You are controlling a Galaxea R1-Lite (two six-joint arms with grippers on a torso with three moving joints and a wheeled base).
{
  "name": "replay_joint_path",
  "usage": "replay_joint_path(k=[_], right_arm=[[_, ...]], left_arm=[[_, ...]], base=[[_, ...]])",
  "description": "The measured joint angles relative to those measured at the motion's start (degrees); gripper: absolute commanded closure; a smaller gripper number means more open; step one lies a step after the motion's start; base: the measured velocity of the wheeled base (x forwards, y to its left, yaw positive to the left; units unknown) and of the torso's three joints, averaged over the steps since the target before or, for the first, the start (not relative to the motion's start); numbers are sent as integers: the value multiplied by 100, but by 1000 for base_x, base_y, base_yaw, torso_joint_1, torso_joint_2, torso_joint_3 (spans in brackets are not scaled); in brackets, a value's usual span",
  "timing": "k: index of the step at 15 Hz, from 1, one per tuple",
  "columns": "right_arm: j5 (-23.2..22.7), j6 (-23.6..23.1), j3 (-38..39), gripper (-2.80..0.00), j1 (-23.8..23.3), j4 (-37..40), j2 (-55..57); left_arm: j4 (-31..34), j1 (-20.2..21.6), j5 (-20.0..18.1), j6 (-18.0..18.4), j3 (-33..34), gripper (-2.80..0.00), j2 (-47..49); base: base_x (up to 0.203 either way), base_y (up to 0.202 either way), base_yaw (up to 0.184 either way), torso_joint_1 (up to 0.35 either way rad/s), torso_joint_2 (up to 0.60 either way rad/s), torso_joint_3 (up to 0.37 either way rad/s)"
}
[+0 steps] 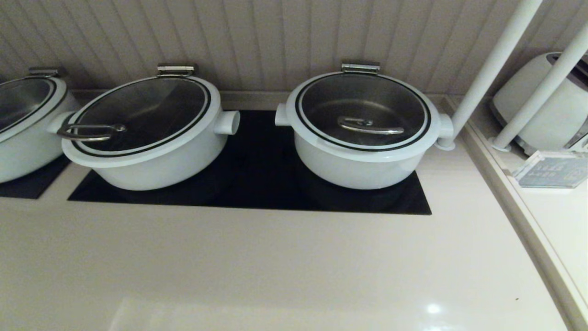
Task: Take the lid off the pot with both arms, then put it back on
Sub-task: Open the food pot lid a small opening with the left arm
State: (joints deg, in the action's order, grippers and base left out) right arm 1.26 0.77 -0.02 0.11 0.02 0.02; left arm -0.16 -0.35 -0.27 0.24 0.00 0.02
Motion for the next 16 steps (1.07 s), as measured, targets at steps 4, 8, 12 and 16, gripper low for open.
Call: replay_joint_path(k=[4, 8, 12, 16], right_arm=[[-1, 0, 0, 0, 0, -2, 0], [1, -4, 0, 0, -1, 5, 0], [4, 0, 0, 0, -1, 7, 0], [9, 11, 0, 0, 0, 0, 0]], left_arm=[[0, 0, 0, 0, 0, 0, 0], [9, 2, -6, 33, 0, 0, 0], [9, 0, -15, 77, 0, 0, 0], [-121, 2, -149, 523, 0, 0, 0]], base=[[0, 0, 0, 0, 0, 0], [0, 0, 0, 0, 0, 0], [0, 0, 0, 0, 0, 0], [0, 0, 0, 0, 0, 0]])
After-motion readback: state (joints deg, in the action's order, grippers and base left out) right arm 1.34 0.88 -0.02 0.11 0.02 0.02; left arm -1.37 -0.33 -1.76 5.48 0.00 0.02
